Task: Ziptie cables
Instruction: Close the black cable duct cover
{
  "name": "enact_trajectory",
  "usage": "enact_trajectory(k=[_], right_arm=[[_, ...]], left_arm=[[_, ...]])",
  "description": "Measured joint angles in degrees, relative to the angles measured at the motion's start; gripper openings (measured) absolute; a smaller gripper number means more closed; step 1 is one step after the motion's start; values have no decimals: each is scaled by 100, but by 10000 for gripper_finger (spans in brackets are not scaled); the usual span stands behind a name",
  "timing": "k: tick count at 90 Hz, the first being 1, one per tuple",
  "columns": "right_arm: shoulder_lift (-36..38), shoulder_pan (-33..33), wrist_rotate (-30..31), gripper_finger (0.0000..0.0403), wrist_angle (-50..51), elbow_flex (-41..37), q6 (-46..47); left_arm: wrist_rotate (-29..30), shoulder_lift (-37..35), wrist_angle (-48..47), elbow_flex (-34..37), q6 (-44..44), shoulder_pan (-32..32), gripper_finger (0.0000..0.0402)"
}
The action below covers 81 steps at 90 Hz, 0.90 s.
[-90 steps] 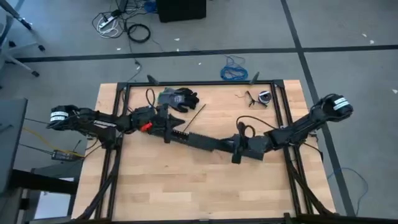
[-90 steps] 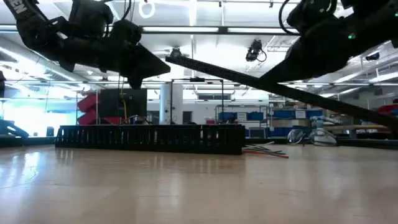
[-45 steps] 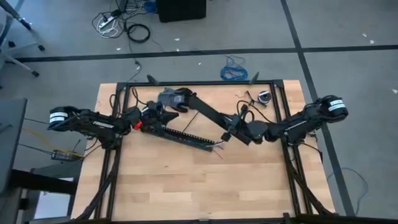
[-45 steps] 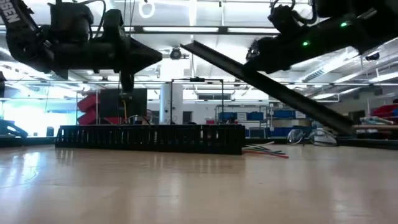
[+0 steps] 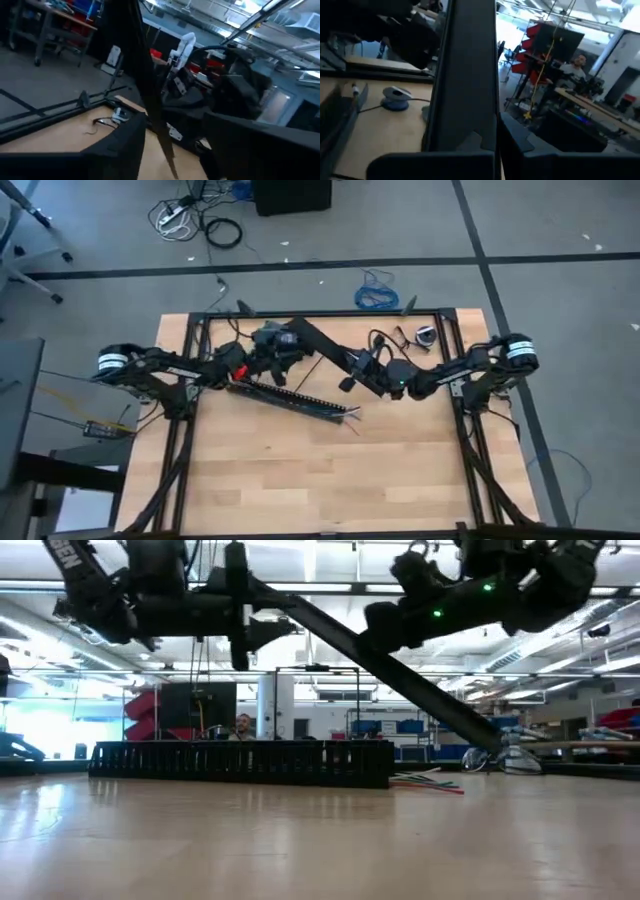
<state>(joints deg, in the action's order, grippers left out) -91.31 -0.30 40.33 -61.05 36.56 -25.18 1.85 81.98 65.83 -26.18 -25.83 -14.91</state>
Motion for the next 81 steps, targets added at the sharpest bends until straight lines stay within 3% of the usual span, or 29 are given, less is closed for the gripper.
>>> enact_trajectory(k=[36, 46, 61, 81], right_arm=[[-51, 29, -499, 0, 215, 212, 115], [-99, 21, -498, 2, 310, 187, 171], [-134, 50, -709, 34, 299, 186, 238], [248, 103, -923, 126, 238, 257, 568]], left_arm=[[264, 543, 71, -589, 336, -20, 190], [302, 588, -26, -678, 519, 4, 146], [226, 622, -79, -679, 793, 36, 19], [202, 627, -33, -672, 1001, 47, 3]])
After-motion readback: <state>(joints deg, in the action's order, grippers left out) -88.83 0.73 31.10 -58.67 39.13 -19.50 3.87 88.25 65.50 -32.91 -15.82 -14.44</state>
